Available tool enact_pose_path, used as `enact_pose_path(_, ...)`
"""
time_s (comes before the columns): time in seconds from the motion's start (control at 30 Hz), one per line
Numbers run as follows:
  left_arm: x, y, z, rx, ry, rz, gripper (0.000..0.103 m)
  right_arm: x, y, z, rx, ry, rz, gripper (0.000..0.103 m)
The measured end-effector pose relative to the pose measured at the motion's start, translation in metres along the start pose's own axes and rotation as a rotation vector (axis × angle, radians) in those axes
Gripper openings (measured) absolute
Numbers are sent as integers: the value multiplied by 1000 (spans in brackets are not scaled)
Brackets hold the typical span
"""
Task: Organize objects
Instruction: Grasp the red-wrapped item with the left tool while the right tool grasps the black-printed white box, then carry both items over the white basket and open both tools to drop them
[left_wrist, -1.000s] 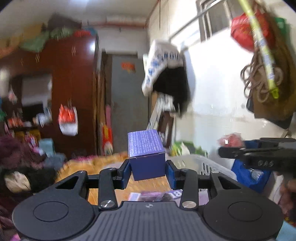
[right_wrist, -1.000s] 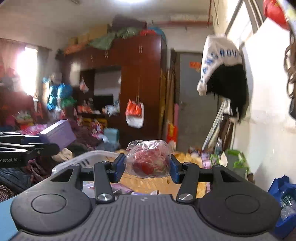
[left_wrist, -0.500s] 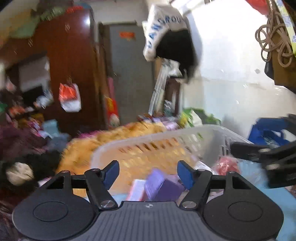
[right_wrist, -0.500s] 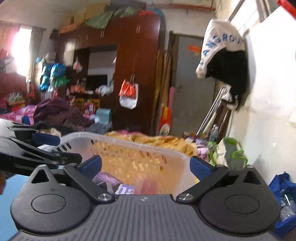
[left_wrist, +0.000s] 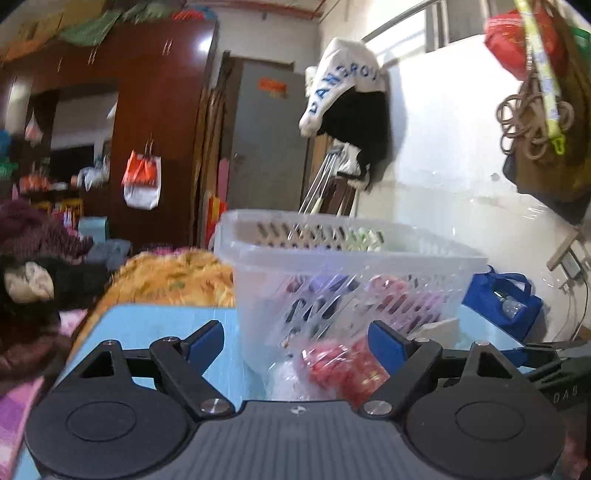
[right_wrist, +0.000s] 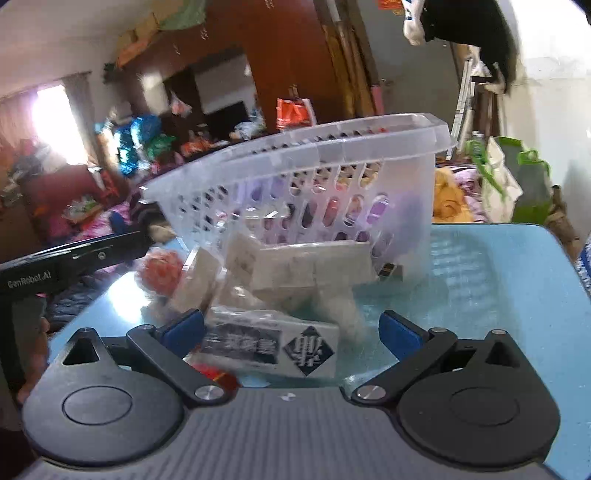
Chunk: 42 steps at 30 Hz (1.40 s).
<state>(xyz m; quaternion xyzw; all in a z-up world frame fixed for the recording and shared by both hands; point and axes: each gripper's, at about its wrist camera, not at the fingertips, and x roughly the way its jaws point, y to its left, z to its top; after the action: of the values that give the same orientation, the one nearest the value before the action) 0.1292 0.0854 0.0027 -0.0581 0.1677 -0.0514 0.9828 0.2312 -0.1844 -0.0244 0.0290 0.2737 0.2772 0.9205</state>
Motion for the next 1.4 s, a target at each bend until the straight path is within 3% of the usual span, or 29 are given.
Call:
enact_pose_path(0.13, 8, 3, -8, -18, 16, 0, 88, -1, 3, -2, -12, -11, 10, 103)
enact_pose_path(0.3, 12, -4, -10, 6, 36, -5, 88, 6, 4, -2, -33, 44, -7, 100)
enact_pose_path(0.43, 17, -14, -13, 51, 53, 4, 87, 6, -2, -3, -3, 58, 10, 85)
enact_pose_path(0.53, 17, -17, -14, 59, 58, 5, 70, -1, -7, -5, 19, 25, 25, 83)
enact_pose_path(0.6, 16, -18, -16, 67, 54, -7, 52, -5, -8, -6, 25, 3, 41, 83)
enact_pose_path(0.67, 15, -22, -17, 82, 46, 2, 48, -8, -9, -6, 32, -18, 44, 83)
enact_pose_path(0.9, 7, -22, -19, 87, 14, 8, 48, -15, -12, -4, 65, -91, 41, 83)
enact_pose_path(1.2, -18, -20, -19, 83, -124, -25, 48, -29, -15, -6, 84, -205, 49, 83)
enact_pose_path(1.4, -17, -20, -17, 82, -130, -22, 48, -37, -15, -7, 90, -283, 48, 83)
